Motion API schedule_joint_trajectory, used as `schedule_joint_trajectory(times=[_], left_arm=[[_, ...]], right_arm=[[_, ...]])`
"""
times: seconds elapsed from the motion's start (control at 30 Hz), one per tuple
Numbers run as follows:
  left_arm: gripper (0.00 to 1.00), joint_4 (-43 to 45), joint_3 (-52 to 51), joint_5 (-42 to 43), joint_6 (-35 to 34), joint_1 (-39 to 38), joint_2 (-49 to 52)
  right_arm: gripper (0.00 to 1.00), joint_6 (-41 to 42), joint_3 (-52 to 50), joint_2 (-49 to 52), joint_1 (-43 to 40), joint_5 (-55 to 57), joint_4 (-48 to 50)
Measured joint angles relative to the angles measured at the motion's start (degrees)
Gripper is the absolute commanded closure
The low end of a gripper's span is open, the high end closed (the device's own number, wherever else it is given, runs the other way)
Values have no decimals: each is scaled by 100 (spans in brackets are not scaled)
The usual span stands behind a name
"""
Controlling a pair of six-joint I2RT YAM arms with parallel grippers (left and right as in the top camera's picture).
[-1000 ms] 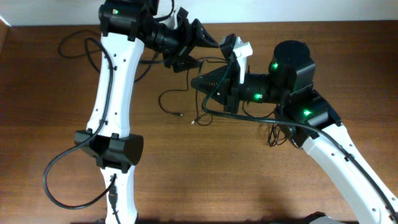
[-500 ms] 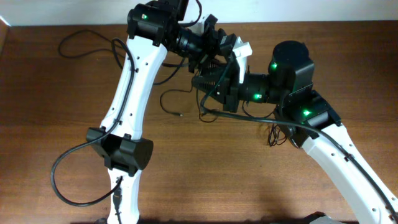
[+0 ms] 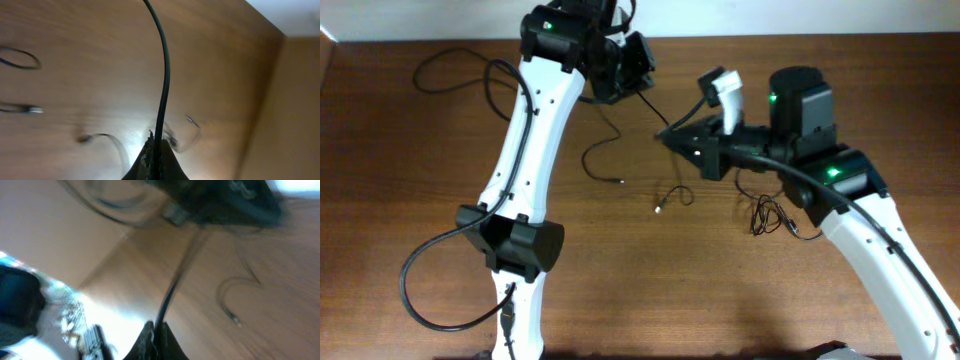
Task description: Untangle cables
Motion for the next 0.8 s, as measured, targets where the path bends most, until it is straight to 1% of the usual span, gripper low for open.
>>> schedule_joint_trajectory(times=[0.1,0.13,0.17,0.2,0.3,0.33,0.37,0.4,0.43,0.5,0.57,0.6,0.67,0.73,0.8], left_arm=[[100,157,9,-367,323,50,-2],[100,278,46,-522,509,44,-13],[100,310,61,-595,603,57,-39],[100,363,61,-686,717,61,-114],[100,483,68,-925,901,74,-518],[100,492,68,-1008,938,79,-660],[100,494,74,-1075,957,85,-796],[100,492,109,-1139,981,85,-935],[100,501,142,-1178,994,85,-1045],[100,507,153,-1241,1071,85,-1172],[100,562,153,-1287,1329,85,-1180],[100,647,153,-1307,1453,85,-1185],[100,699,153,-1329,1650,85,-1261],[100,752,153,-1331,1832,85,-1322],[100,868,153,-1349,2247,85,-1408]], right_arm=[[95,-160,2,0,-157,601,-522],[93,-219,2,0,-160,870,-737],[80,-238,2,0,-160,970,-780],[89,-254,2,0,-160,1078,-831],[89,-278,2,-2,-160,1480,-1023],[82,-275,2,-2,-160,1545,-1047],[64,-275,2,-2,-160,1633,-1080],[49,-262,2,-2,-160,1687,-1086],[43,-278,2,-2,-160,1751,-1088],[36,-275,2,-2,-160,1792,-1128],[32,-289,2,-2,-160,1814,-1158],[26,-289,2,-2,-160,1814,-1167],[19,-289,2,0,-160,1814,-1180],[18,-297,2,0,-160,1814,-1235],[17,-299,2,0,-160,1816,-1283]])
